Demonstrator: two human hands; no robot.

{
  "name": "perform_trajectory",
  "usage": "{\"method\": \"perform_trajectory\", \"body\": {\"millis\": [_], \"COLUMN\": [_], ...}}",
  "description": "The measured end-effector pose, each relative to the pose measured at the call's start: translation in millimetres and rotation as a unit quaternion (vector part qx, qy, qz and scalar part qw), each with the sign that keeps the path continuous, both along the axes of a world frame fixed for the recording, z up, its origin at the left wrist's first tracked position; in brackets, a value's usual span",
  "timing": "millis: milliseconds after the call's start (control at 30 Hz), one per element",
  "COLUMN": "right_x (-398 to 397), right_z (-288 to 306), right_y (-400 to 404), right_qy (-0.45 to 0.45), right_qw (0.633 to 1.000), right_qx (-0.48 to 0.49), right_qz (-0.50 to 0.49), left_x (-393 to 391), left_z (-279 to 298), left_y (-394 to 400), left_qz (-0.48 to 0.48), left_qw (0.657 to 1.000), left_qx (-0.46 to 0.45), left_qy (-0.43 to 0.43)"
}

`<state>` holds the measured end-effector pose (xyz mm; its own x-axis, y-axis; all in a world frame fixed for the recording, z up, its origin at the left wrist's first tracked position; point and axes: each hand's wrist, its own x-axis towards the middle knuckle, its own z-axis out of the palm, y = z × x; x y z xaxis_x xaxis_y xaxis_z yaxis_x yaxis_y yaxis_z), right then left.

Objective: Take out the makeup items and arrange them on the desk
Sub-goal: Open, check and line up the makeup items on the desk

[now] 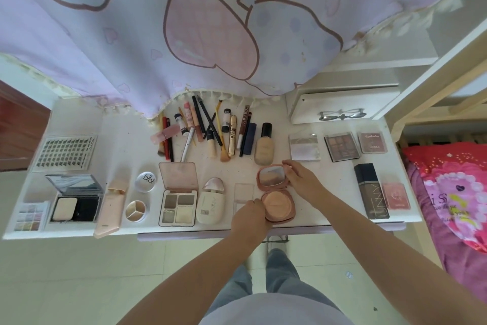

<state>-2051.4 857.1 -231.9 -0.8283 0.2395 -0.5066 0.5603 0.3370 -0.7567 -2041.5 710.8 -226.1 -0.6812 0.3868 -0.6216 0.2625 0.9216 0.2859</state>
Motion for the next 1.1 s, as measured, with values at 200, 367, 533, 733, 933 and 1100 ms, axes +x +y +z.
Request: {"method": "perform_trajectory", "body": {"millis": [200, 367, 533, 733, 933, 1100], "right_x": [11, 34, 55, 86, 99, 81], "right_z": [-3, -4, -9, 14, 17, 4], "right_y": [-3, -4, -15, 24, 94, 114], "right_qy": [-0.027, -0.051, -0.061, 0.015, -0.141, -0.156], "right_qw": [0.999, 0.988, 0.986, 0.975, 0.883, 0.907], "right_qx": [-0.003, -0.049, -0.026, 0.140, 0.447, 0.391], "right_qz": [-0.046, -0.138, -0.154, -0.169, 0.027, 0.007], "left_x": [-2, -8, -19, -23, -12, -2], "left_z": [5, 10, 17, 28, 38, 41], "left_y": [-10, -14, -12, 7, 52, 84], "left_qz": [-0.031, -0.078, -0.113, -0.166, -0.181, -0.152], "left_qw": [0.999, 0.996, 0.990, 0.981, 0.977, 0.983], "left_qx": [0.013, 0.013, 0.026, 0.030, 0.041, 0.022], "left_qy": [0.009, 0.034, 0.080, 0.100, 0.103, 0.100]}}
